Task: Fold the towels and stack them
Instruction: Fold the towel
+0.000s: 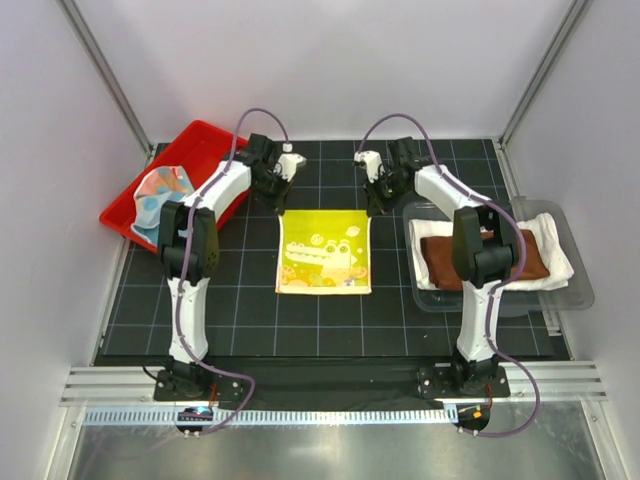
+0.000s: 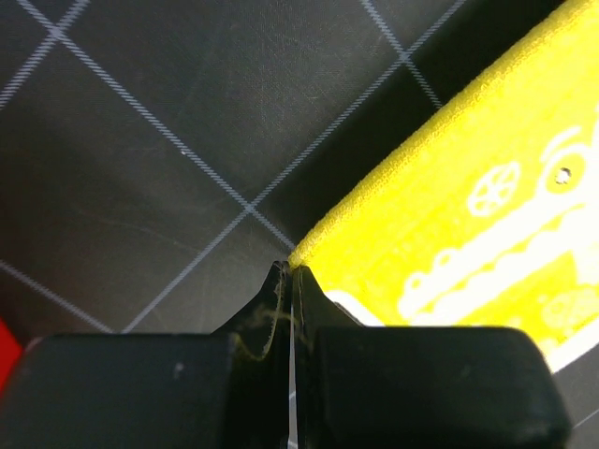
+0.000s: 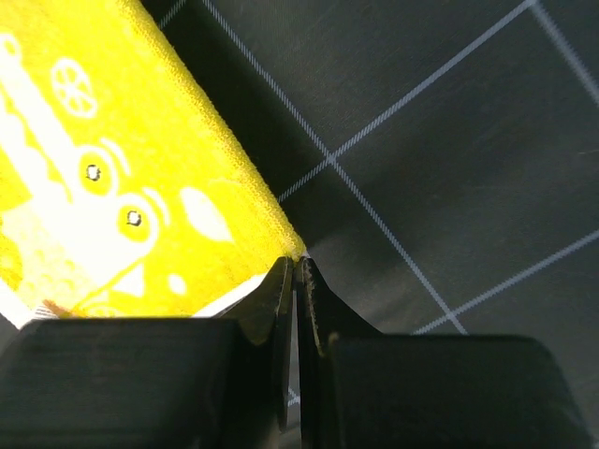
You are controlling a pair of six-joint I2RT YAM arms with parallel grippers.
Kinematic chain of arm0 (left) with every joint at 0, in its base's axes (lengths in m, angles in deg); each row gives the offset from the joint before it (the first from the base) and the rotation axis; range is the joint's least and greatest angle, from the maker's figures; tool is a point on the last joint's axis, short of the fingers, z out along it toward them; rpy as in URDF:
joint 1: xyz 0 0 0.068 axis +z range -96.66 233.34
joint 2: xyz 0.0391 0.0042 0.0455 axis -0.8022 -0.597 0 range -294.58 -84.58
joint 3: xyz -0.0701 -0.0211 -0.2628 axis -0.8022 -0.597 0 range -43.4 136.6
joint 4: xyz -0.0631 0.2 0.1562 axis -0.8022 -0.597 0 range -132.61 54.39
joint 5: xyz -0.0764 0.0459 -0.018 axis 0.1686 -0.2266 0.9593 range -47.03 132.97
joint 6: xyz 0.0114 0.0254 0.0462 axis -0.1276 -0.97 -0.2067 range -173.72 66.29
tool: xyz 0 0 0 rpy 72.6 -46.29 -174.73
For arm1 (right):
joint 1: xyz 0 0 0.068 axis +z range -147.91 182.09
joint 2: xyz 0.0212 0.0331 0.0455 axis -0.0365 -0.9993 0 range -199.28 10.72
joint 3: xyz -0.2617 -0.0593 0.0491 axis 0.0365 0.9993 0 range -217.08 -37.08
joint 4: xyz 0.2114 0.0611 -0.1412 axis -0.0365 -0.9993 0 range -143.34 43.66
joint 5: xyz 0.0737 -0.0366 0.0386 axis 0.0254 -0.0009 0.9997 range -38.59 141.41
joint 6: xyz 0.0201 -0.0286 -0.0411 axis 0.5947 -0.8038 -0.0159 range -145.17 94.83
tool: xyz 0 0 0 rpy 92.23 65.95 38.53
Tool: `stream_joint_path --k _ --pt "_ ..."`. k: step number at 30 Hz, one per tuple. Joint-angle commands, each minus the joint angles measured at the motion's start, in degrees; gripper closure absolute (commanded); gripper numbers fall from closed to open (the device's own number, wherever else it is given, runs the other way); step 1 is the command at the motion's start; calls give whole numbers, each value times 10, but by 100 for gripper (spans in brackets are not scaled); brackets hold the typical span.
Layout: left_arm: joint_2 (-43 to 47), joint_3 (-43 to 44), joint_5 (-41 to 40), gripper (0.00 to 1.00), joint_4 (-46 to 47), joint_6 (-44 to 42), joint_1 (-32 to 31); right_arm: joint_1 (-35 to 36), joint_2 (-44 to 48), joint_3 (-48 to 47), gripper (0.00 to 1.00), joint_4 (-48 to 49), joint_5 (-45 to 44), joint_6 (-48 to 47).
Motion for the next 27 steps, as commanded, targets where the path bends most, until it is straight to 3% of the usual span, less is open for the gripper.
stream_joint_path --k 1,12,27 --pt "57 -20 -22 100 34 0 6 -7 47 24 99 64 -18 10" --pt "139 -90 -49 100 48 -6 -14 -1 114 96 99 94 -26 31" --pt "261 -250 -103 100 115 34 -51 54 278 314 99 273 -92 143"
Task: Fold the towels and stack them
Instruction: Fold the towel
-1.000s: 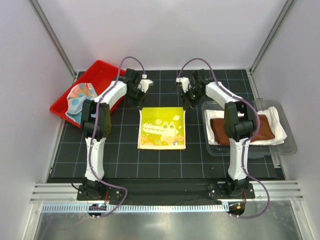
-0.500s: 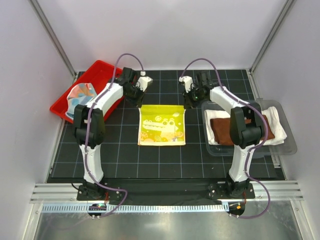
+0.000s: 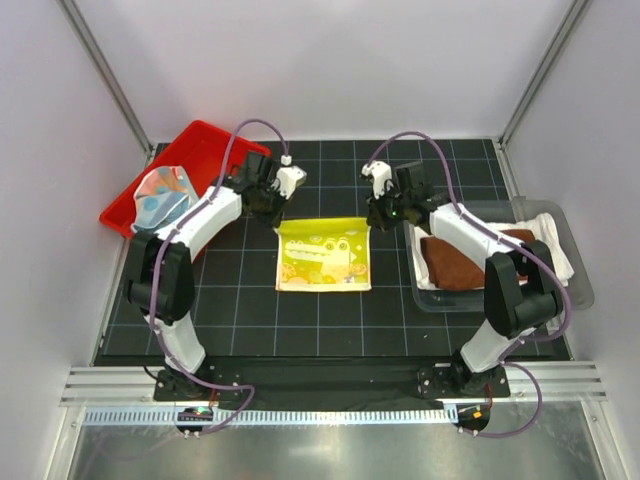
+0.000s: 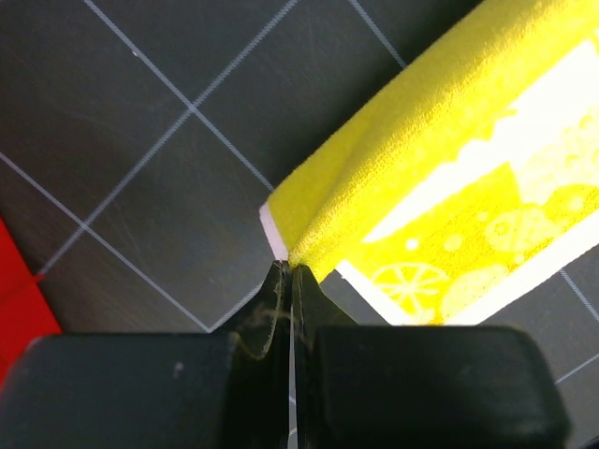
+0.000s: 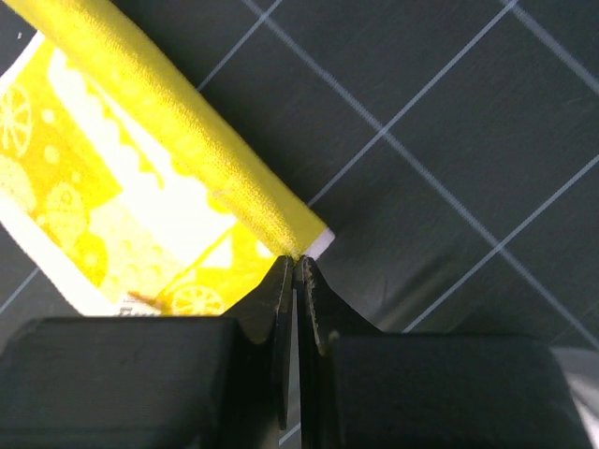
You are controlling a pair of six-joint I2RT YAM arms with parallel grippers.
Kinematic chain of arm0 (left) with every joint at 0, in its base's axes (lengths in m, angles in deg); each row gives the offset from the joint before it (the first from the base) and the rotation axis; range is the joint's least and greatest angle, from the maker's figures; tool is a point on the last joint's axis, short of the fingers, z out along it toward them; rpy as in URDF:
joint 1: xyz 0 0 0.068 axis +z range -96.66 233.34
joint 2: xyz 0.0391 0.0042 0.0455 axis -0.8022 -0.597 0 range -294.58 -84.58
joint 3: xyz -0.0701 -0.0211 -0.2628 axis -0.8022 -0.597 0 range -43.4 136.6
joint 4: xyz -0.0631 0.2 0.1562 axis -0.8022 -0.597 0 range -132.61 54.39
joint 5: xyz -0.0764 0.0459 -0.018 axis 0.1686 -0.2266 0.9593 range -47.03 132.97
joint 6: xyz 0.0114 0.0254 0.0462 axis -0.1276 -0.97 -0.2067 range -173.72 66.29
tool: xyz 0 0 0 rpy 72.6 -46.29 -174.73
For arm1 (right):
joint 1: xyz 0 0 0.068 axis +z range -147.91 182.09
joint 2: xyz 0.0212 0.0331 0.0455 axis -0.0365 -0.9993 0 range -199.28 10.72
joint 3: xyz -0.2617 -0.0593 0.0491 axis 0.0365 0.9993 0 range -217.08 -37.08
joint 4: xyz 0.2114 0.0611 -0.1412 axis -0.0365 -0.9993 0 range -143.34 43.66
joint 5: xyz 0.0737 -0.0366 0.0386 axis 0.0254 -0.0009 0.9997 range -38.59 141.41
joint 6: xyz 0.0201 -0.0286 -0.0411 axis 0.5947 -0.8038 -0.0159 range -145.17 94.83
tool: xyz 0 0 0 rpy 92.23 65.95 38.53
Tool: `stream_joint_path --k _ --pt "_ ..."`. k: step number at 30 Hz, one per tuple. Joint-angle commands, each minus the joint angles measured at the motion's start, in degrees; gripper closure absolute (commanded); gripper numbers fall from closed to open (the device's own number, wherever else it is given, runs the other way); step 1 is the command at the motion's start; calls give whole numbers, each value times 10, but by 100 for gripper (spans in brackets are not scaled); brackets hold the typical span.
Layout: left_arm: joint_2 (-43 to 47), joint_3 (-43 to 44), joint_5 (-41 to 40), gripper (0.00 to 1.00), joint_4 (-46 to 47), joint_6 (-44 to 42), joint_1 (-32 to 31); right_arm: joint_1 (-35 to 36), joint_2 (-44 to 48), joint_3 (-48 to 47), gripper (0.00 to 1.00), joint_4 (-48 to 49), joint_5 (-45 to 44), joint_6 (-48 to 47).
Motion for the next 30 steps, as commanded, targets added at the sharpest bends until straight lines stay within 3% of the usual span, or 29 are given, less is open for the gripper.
stream_joint_path --k 1,8,30 --pt "42 -33 -28 100 24 18 -6 16 44 54 99 63 -37 39" --pt "108 -96 -26 100 38 40 -22 30 97 95 99 50 -66 76" --pt "149 -193 -79 100 17 88 -98 78 166 208 99 38 -108 183"
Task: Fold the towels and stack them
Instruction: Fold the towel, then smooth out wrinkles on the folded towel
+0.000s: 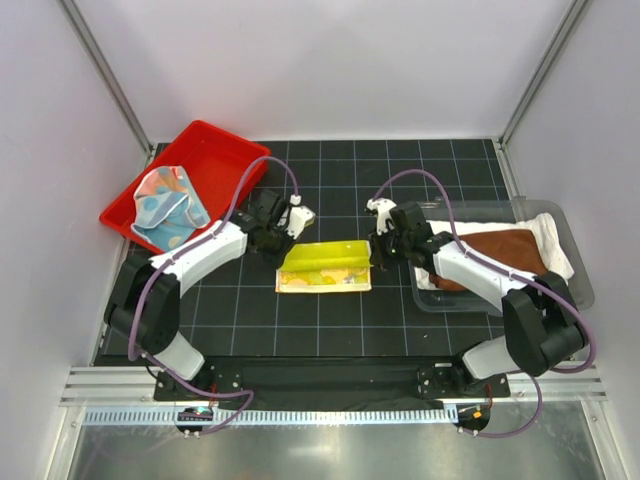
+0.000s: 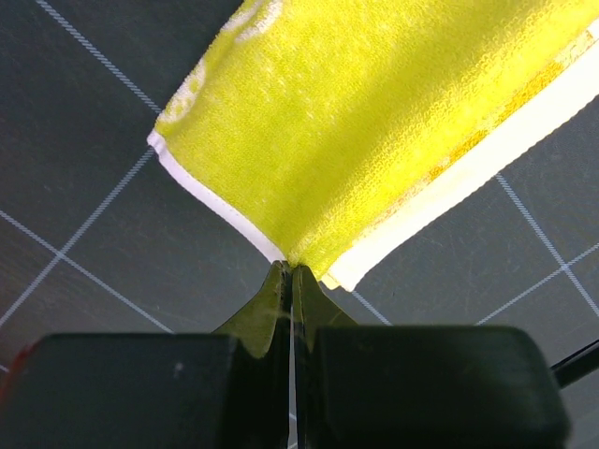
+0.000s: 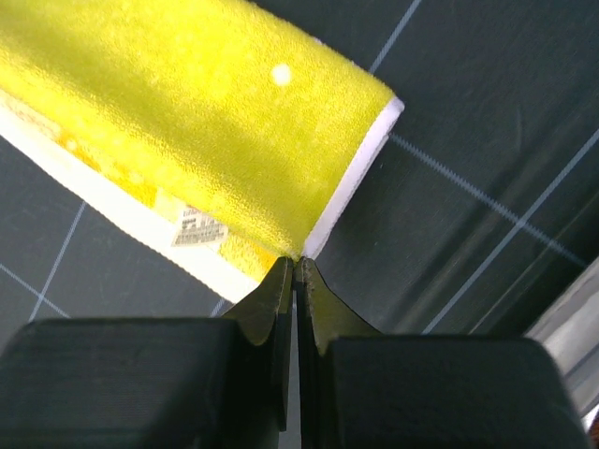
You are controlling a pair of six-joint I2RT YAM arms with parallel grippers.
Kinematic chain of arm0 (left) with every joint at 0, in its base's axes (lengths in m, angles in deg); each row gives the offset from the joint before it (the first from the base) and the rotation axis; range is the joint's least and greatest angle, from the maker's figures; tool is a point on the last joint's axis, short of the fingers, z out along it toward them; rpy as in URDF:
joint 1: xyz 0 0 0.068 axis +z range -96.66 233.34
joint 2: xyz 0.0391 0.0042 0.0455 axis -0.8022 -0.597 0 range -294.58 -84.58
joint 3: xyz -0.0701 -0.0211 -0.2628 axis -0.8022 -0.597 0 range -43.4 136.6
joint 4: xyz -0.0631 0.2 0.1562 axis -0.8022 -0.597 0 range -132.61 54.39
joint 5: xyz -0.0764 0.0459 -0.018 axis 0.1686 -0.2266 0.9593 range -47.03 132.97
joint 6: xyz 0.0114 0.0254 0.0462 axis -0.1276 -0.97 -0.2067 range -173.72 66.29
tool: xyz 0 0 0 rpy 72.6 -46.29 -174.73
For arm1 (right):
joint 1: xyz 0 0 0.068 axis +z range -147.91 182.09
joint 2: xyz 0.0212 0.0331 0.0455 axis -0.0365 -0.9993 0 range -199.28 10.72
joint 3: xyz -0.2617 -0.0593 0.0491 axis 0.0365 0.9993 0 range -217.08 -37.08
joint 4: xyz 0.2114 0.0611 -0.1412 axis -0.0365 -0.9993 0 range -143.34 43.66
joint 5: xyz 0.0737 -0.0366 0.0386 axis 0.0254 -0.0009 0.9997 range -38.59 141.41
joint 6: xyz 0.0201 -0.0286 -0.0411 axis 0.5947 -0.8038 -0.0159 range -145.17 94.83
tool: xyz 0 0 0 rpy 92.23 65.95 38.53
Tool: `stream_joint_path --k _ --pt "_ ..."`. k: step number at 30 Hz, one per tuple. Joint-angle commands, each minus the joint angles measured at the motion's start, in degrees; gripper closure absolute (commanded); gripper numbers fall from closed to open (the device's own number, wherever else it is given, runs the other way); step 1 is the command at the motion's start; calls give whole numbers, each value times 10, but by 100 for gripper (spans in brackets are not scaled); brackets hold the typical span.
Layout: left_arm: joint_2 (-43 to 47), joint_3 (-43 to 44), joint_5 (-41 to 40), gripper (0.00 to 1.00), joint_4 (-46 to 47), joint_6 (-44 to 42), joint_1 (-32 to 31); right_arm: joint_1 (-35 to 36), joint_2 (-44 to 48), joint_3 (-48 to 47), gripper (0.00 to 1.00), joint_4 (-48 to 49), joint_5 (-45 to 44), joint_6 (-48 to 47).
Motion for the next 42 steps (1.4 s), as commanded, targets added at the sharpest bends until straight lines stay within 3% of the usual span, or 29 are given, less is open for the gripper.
stream_joint_path --k 1,18,24,26,27,30,31,34,37,39,42 --pt "35 -6 -21 100 3 15 -2 5 43 12 99 6 -18 19" --pt "55 -47 -3 100 -12 58 -19 28 59 58 99 13 -14 105" --pt "45 -52 0 100 -23 64 -33 29 65 69 94 -2 -10 112" --pt "44 -54 -12 99 -33 66 -36 30 65 67 88 -9 -9 114" --pt "43 -52 -14 98 -36 67 -37 30 64 63 78 -21 -7 117" --pt "44 -43 -41 81 -63 75 -38 31 70 51 68 -51 6 120" --pt "51 -40 -52 70 -69 78 -38 31 82 43 64 -60 9 122" --pt "63 -14 -114 67 -92 86 -38 35 97 18 56 -96 8 139" --pt "64 16 -113 63 -86 133 -38 52 94 5 59 -94 9 161" --pt "66 7 -48 68 -43 179 -42 65 76 6 67 -60 6 197" --pt "82 -33 -42 71 32 245 -48 82 33 -5 72 -47 -34 215"
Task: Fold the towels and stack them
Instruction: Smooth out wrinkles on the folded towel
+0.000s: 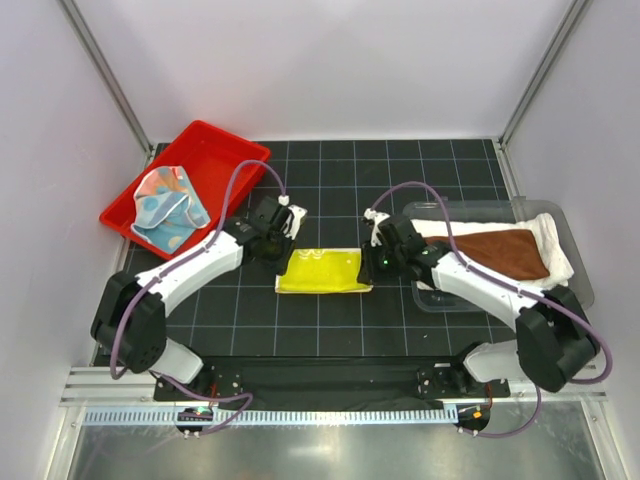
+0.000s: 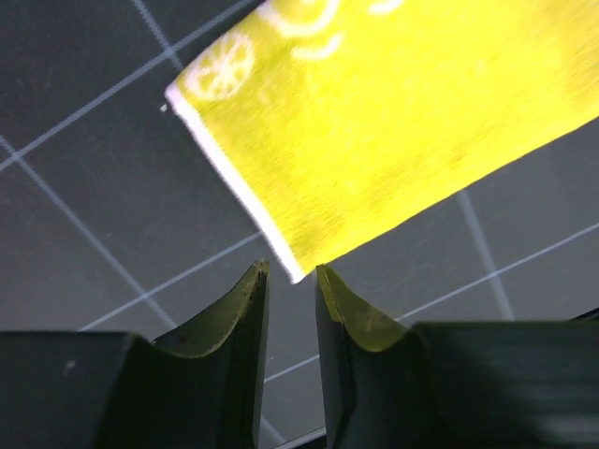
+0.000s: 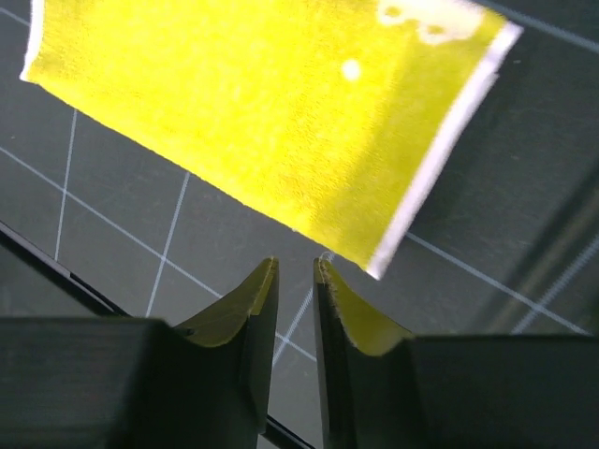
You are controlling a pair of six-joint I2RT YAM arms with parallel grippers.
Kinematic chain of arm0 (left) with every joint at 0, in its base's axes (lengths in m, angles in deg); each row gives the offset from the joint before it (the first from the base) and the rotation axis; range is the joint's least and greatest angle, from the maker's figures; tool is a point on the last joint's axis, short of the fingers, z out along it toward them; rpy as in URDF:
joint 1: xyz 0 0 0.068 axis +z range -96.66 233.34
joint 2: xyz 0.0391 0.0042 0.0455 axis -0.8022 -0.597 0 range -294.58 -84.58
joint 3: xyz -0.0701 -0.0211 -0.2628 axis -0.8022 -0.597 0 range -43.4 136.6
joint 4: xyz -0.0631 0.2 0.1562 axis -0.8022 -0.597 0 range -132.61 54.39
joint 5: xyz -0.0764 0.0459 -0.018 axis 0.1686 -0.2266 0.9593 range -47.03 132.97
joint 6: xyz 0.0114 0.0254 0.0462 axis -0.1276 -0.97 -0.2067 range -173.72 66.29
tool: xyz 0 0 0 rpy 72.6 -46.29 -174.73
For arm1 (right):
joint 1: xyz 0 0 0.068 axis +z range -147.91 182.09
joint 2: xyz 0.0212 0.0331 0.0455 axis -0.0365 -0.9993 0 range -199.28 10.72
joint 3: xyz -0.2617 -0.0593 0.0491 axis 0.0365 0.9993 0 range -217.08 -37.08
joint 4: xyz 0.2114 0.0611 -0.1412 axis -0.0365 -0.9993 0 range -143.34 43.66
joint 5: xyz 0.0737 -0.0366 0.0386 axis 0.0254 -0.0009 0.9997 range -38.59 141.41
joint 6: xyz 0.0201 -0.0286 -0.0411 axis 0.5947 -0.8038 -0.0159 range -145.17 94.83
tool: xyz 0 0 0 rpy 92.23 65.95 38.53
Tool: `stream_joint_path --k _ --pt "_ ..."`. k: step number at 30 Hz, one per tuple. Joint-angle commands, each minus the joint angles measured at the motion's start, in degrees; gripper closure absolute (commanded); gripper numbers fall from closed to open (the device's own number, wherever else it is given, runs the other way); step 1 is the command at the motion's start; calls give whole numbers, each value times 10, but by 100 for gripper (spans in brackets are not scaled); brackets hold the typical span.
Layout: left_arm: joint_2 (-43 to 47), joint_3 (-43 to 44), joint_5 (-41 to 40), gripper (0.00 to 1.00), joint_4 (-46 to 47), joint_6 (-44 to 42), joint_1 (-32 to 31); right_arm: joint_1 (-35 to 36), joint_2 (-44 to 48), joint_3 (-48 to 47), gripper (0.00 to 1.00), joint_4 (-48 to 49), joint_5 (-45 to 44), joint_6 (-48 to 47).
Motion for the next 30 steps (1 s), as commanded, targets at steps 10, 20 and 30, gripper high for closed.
stream_joint_path --k 10,20,30 --pt "-13 -92 -50 68 121 161 -7 14 -94 4 71 48 -76 50" --pt "-20 -19 -111 59 45 202 -5 13 -83 -115 47 -63 -137 130" --pt "-71 -48 -29 59 95 201 31 12 -161 -155 26 -78 -182 145"
